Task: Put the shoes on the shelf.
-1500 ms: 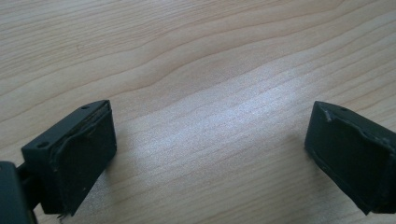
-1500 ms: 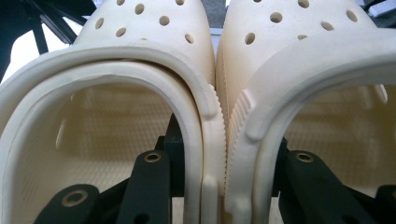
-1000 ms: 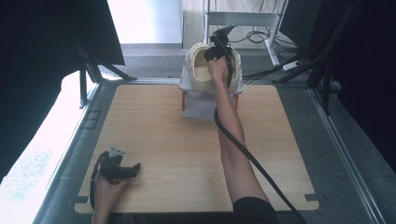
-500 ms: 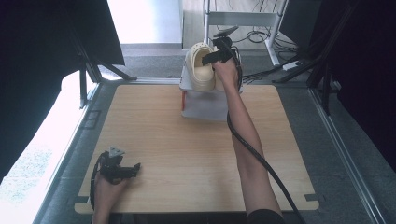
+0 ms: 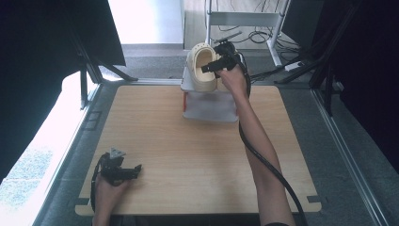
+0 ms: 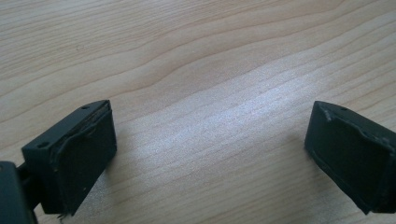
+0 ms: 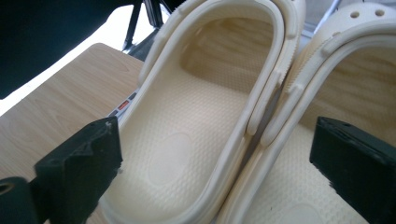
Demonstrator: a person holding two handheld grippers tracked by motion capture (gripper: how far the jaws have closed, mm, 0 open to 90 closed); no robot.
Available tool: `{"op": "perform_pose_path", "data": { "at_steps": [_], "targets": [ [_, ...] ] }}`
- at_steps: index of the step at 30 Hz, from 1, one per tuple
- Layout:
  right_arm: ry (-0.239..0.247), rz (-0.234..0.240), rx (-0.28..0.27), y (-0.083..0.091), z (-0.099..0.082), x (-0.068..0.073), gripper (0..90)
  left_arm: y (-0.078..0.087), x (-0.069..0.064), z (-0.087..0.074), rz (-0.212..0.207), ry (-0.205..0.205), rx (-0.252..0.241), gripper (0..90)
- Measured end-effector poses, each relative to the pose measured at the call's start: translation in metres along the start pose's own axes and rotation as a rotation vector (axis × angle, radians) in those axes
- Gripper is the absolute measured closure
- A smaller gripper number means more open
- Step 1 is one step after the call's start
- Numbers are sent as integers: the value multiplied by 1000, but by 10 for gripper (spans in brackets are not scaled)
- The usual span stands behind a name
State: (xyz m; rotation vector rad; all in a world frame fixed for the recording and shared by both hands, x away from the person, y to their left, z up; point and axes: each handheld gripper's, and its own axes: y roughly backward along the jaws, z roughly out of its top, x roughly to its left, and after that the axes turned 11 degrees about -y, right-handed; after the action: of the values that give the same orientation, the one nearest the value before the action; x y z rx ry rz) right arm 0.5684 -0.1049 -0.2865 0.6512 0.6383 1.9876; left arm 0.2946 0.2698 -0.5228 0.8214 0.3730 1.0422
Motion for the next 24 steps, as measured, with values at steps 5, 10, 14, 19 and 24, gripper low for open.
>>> {"op": "perform_pose_path", "data": {
  "at_steps": [5,10,14,19,24],
  "targets": [
    [67,32,8,10,-12,2,0,0,0,0,-2,1,1,21],
    [109,59,3,21,-23,6,0,0,0,0,-1,1,0,21],
    [142,85,5,32,-34,10,0,0,0,0,-1,1,0,21],
    [163,127,20,46,-51,12,0,0,0,0,-1,0,1,21],
    [184,170,24,60,-72,10,0,0,0,0,-1,-3,3,21]
  ]
}}
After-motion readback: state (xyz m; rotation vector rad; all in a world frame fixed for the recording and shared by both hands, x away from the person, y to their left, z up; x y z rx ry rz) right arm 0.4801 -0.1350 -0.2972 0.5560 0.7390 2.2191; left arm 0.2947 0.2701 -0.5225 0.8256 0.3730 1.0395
